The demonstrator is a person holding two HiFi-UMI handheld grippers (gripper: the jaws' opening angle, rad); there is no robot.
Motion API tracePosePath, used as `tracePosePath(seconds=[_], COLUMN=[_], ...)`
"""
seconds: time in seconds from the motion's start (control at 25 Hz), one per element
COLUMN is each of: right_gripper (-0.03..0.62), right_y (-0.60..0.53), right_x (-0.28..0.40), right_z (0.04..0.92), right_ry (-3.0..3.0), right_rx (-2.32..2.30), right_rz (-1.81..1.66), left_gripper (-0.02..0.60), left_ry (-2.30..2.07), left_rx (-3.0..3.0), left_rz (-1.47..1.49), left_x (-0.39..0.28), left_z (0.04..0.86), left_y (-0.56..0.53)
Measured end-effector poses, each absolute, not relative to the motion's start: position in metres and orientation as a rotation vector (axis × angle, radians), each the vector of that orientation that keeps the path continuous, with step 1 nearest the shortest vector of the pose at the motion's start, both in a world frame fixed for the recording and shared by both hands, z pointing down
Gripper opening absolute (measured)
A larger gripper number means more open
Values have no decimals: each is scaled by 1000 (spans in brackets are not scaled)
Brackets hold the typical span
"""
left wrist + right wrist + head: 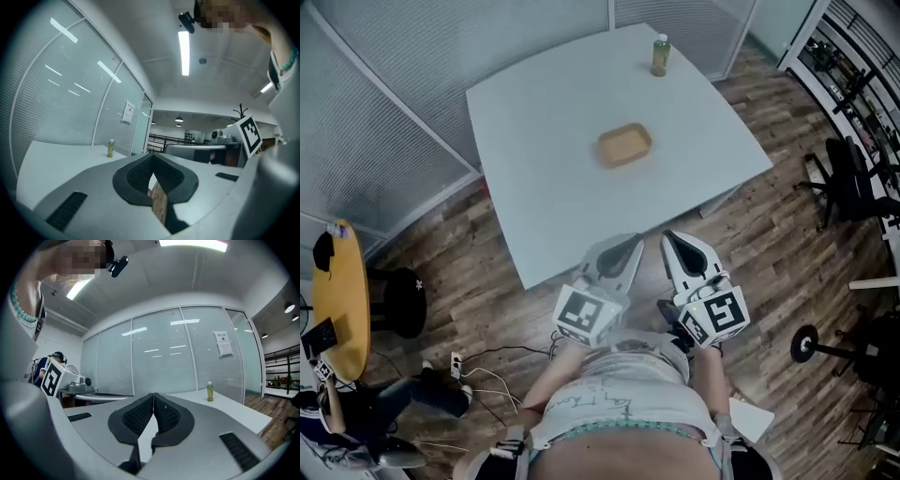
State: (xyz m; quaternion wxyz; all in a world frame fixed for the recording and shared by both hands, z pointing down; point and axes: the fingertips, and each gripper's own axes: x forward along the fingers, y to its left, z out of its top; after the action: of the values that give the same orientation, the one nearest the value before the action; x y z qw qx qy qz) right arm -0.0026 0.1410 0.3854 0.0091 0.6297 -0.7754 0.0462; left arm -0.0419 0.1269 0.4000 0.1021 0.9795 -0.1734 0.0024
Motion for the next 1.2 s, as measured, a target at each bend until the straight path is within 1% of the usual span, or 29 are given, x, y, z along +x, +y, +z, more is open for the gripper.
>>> tracePosePath(seconds=[0.24,0.56,0.84,1.0,1.2], right_gripper=[2,2,2,2,2], right_y=[85,42,6,-22,-56], right_x=[1,-5,-12,5,50], right_z=[392,399,393,393,395], right_ry=[-2369,-2383,-2481,-2518,-2562], right_rx=[1985,1952,1823,1757,1684], right_rz=[173,193,168,176,171], left_gripper=[0,0,0,0,0], left_ry=[-498,-507,-636,-708,-787], left_rx=[2912,2865,2860,2838,2825], left_rz=[31,20,7,13,24], left_x=[-39,-43,-45,-27,19], left_z=[404,404,397,399,400], left_y=[71,33,3,-24,-54])
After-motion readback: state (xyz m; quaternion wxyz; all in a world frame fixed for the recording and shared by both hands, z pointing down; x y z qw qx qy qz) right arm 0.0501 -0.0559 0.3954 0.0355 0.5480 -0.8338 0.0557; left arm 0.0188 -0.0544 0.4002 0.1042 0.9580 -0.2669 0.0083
